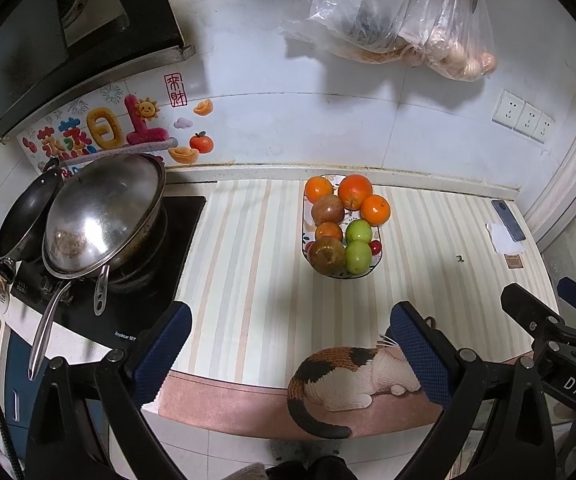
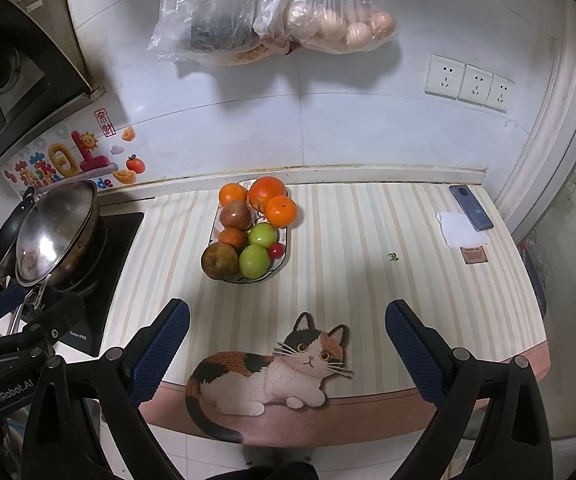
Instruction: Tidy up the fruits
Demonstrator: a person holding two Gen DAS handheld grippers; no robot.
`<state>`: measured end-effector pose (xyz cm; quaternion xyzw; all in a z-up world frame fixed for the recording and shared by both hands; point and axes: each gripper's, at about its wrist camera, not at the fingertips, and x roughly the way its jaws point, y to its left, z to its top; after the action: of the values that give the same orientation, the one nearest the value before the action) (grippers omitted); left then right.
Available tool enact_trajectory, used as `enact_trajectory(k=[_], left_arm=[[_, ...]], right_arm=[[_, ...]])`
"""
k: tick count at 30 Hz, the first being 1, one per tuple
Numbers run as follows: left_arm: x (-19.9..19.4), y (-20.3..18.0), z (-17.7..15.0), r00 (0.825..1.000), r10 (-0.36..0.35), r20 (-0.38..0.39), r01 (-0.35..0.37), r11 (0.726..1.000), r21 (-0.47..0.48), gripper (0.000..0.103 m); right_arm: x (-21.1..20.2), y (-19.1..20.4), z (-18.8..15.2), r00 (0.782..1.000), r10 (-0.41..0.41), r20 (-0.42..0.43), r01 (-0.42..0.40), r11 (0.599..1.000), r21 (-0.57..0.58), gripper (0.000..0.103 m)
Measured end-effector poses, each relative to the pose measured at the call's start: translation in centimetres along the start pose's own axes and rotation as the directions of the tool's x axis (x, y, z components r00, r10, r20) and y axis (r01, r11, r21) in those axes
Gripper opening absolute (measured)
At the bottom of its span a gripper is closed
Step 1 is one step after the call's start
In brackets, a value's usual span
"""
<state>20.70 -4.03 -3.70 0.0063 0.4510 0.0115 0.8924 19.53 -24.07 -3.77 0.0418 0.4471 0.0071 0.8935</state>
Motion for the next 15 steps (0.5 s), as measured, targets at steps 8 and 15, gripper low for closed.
enact_trajectory(k=[8, 15], left_arm=[[-0.21, -0.01, -0.05, 1.000, 0.002, 0.002, -0.002, 1.000, -0.003, 0.102], [-0.28, -0.01, 0.03, 1.000, 0.001, 0.002, -0.001, 1.000, -0.001, 0.102]], right_arm=[[-0.04, 0.16, 0.08, 1.000, 0.004, 0.000, -0.004, 1.000, 0.000, 0.100], [-0.10, 0.18, 0.28, 1.000, 0.006, 0.001, -0.006, 1.000, -0.001, 0.100]])
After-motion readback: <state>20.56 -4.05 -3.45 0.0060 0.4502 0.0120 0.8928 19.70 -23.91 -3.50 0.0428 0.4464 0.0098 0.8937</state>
